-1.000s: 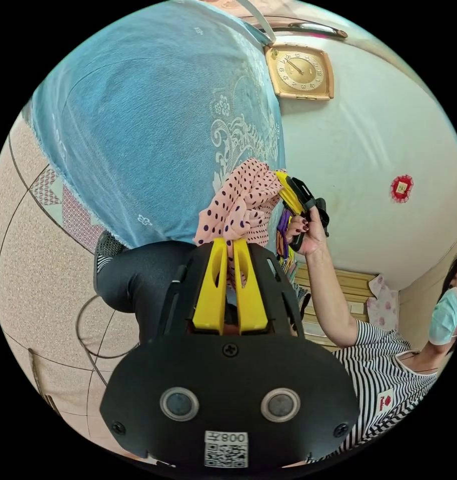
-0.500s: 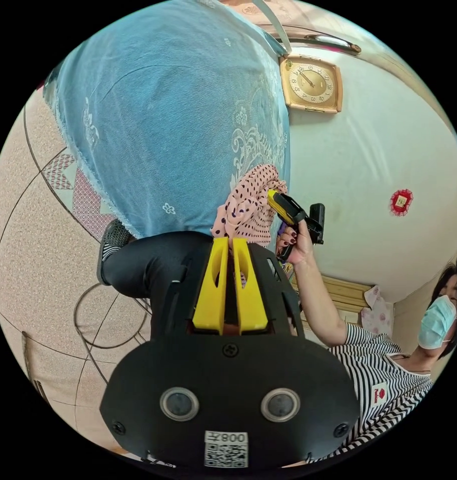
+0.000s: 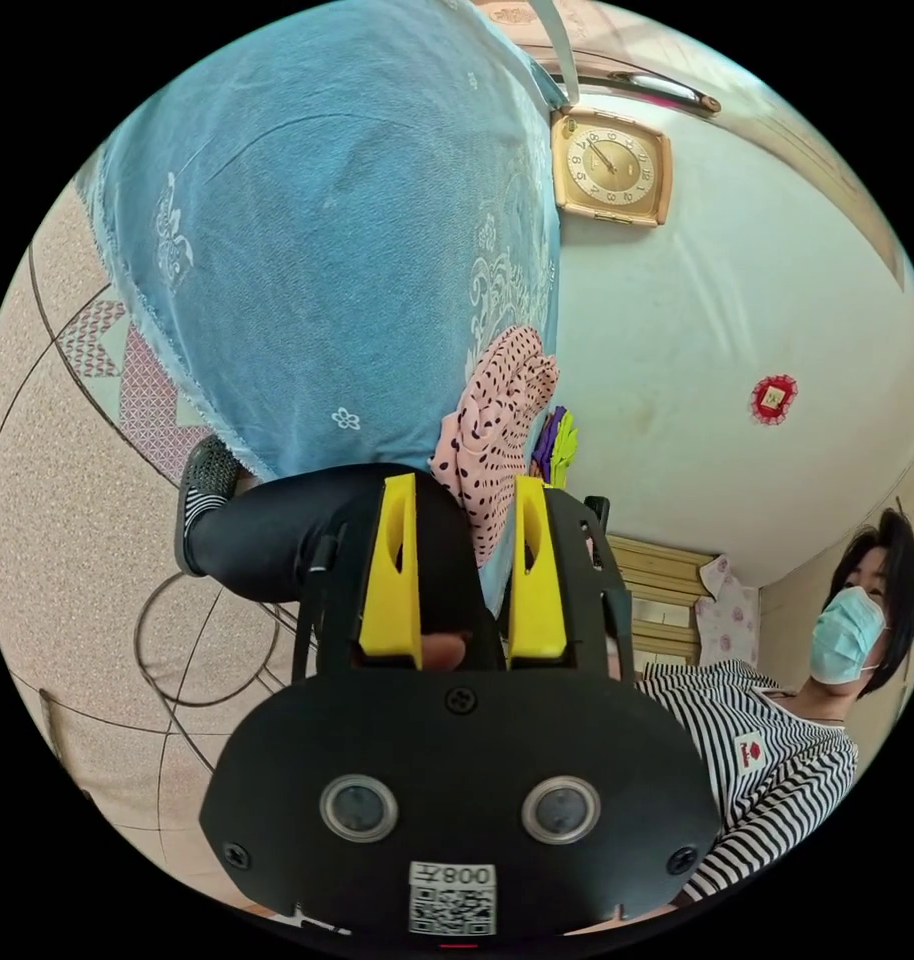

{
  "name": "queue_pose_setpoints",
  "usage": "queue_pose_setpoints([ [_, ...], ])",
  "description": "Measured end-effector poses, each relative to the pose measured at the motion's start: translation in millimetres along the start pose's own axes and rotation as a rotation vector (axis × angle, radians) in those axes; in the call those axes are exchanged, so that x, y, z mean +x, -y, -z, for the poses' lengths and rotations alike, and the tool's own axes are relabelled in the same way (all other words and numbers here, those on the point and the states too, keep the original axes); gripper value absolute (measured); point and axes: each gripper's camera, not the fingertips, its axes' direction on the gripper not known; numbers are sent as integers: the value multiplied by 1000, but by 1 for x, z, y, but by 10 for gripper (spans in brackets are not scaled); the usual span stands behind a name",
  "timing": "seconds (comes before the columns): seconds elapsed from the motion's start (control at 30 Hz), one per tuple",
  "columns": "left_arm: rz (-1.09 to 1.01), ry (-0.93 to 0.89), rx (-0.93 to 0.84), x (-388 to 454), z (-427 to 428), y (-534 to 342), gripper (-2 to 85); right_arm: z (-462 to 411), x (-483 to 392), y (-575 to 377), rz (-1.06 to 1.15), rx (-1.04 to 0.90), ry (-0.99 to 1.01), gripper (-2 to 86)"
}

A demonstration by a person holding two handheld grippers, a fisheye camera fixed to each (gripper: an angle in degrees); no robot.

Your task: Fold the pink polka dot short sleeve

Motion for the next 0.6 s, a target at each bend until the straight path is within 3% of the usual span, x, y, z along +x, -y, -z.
queue_pose_setpoints([
  [0.23,5,-34,-43,-3,-5,14,120,12,48,-61,-177,-5,121,69],
  [0.6,28,-106,-19,0,-13,2,42,36,80,-98,-260,52,188,87],
])
